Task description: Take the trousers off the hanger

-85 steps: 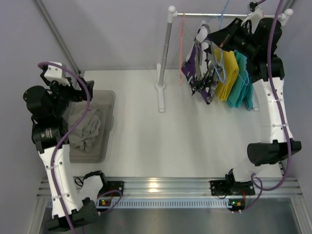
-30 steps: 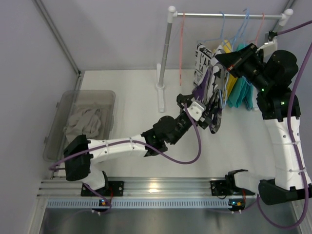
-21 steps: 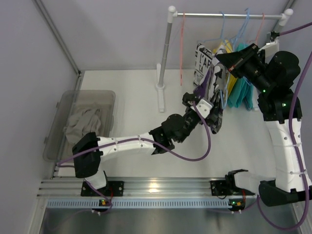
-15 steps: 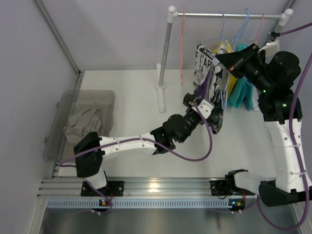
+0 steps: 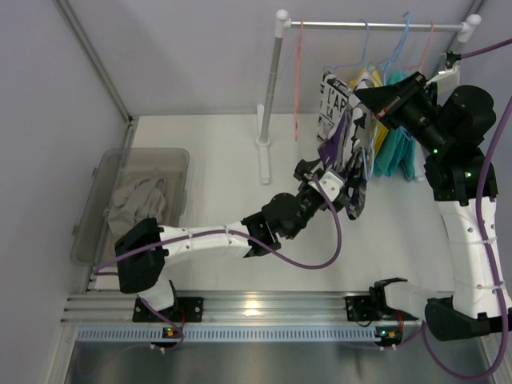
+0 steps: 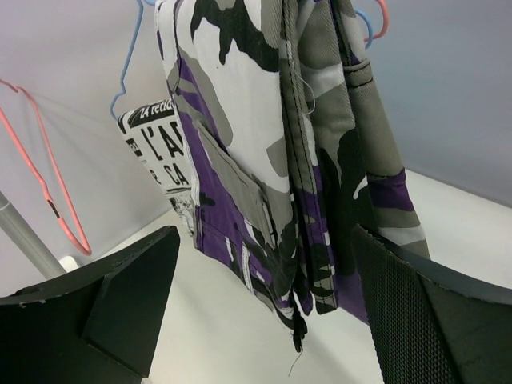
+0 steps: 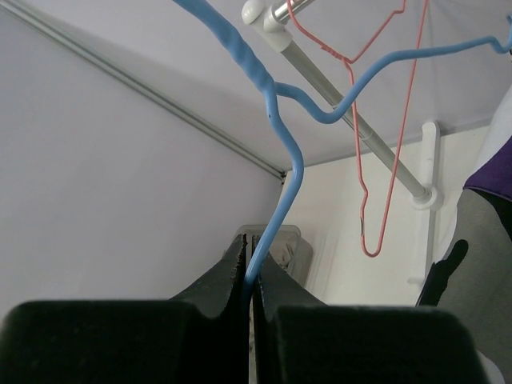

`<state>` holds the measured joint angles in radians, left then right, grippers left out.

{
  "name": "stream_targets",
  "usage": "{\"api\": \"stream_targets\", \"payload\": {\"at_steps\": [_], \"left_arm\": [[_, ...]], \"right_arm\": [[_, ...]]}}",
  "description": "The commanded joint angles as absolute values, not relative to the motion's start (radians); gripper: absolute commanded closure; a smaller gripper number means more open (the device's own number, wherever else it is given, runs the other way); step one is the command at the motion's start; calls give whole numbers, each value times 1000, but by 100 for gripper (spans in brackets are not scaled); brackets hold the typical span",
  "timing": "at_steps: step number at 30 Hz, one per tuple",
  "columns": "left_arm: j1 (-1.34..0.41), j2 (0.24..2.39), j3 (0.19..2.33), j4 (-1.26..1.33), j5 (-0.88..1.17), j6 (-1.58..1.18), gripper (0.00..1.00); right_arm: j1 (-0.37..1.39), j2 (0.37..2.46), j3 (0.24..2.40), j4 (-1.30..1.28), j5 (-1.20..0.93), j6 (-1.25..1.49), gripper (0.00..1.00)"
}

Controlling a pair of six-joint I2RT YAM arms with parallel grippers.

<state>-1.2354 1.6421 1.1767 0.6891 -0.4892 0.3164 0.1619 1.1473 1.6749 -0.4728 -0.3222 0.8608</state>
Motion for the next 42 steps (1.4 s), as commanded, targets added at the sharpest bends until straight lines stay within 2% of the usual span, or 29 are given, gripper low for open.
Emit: {"api": "stream_targets", "payload": {"at_steps": [1, 16, 27, 42], "left_arm": [[-1229, 1609, 1190, 762, -479, 313, 7], [-1149, 1752, 1368, 695, -448, 227, 13], [-1201, 1648, 1233, 689, -420, 206, 10], [-1215, 1684, 1313, 611, -479, 170, 9]], "right_arm": [[181, 1086, 1733, -216, -339, 856, 100], [181, 1037, 1681, -199, -345, 867, 100], [181, 1057, 1703, -195, -301, 836, 100], [181, 1049, 1697, -216, -316, 841, 100]]}}
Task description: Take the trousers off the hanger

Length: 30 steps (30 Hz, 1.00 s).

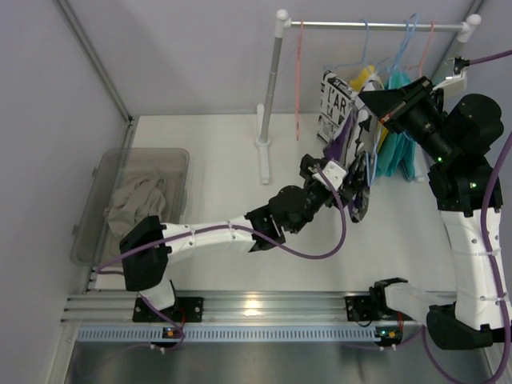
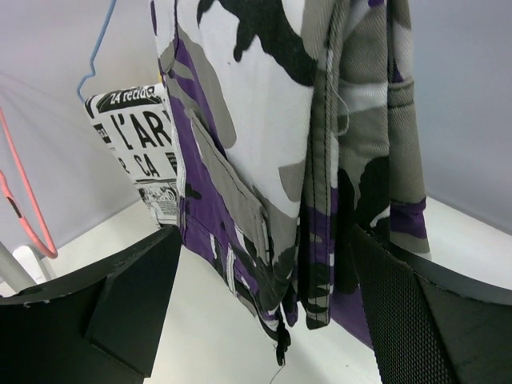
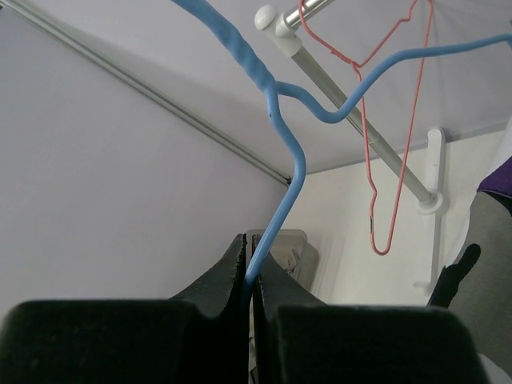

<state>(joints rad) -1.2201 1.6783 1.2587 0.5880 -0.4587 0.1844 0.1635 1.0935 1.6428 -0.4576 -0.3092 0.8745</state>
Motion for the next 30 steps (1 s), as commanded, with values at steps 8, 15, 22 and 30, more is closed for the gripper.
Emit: {"api": "stream_targets", "payload": {"at_steps": [8, 15, 22, 30], "left_arm": [[-1184, 1738, 1373, 620, -459, 163, 10], [-1161, 1827, 1477, 689, -449, 210, 11], [-1129, 1896, 1557, 735, -443, 227, 26], [-1127, 1861, 1525, 833, -367, 307, 85]], "right_arm": [[181, 1032, 1660, -207, -333, 857, 100], [181, 1002, 1609, -182, -354, 894, 100], [181, 982, 1609, -207, -359, 879, 100], [181, 971, 1614, -273, -334, 825, 100]]}}
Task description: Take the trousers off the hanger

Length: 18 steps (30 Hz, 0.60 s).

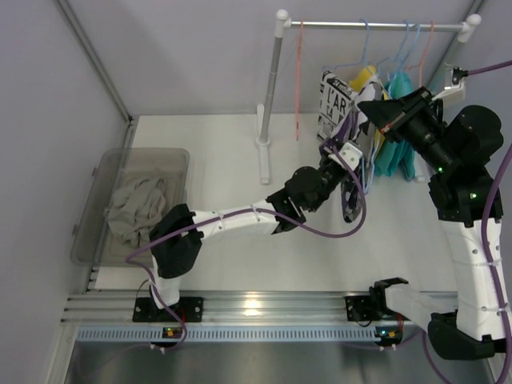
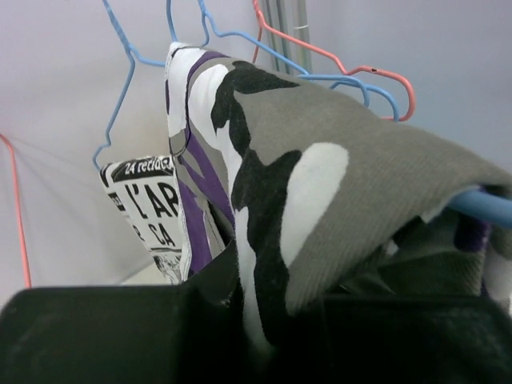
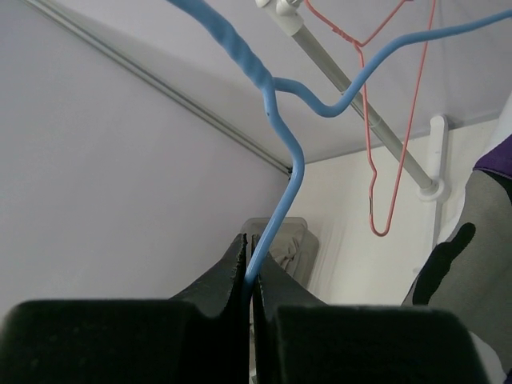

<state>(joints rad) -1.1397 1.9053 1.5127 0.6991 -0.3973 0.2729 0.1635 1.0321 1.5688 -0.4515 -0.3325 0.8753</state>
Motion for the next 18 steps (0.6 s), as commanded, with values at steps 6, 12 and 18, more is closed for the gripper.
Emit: {"api": "stream_targets", "payload": {"at_steps": [6, 12, 18], "left_arm": [[-1129, 1706, 1442, 807, -276, 314, 100], [-1129, 1591, 1494, 694, -256, 287, 100], [-1129, 1582, 1656, 600, -238, 246, 100]], "right_arm": [[181, 933, 1542, -317, -290, 779, 100], [179, 878, 1442, -354, -252, 687, 100], [179, 836, 1295, -365, -215, 632, 100]]}}
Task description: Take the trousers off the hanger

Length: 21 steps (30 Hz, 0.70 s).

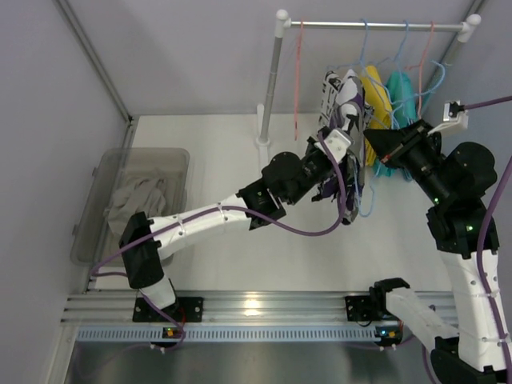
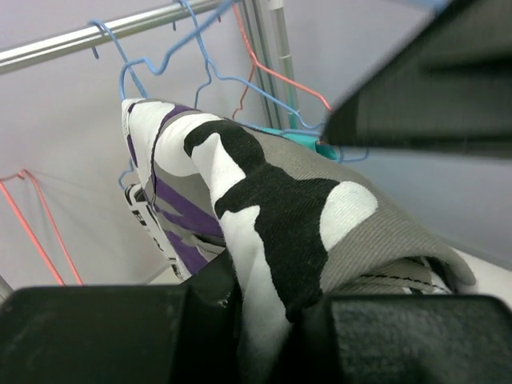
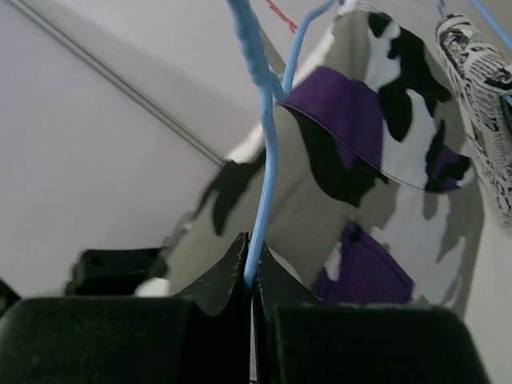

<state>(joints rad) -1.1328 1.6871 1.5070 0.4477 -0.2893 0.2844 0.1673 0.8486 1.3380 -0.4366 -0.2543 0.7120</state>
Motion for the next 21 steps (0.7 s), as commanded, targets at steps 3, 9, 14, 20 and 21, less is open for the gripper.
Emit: {"api": "stream_targets", "payload": {"at_steps": [3, 9, 14, 20, 21], "left_arm": [[-1131, 1589, 1733, 554, -226, 212, 100], [-1134, 1598, 1833, 580, -198, 233, 100], [-1135, 1608, 1942, 588, -181, 265, 100], [-1137, 1592, 1991, 589, -173, 287, 100], [-1137, 1586, 1991, 572, -166, 282, 100]], "right_arm": [[179, 833, 1233, -370, -203, 608, 100], [179, 839, 1155, -370, -169, 551, 100], [179, 828, 1089, -367, -144, 497, 100], [179, 842, 1040, -367, -103, 471, 100], [179, 845, 1039, -370, -92, 474, 100]]}}
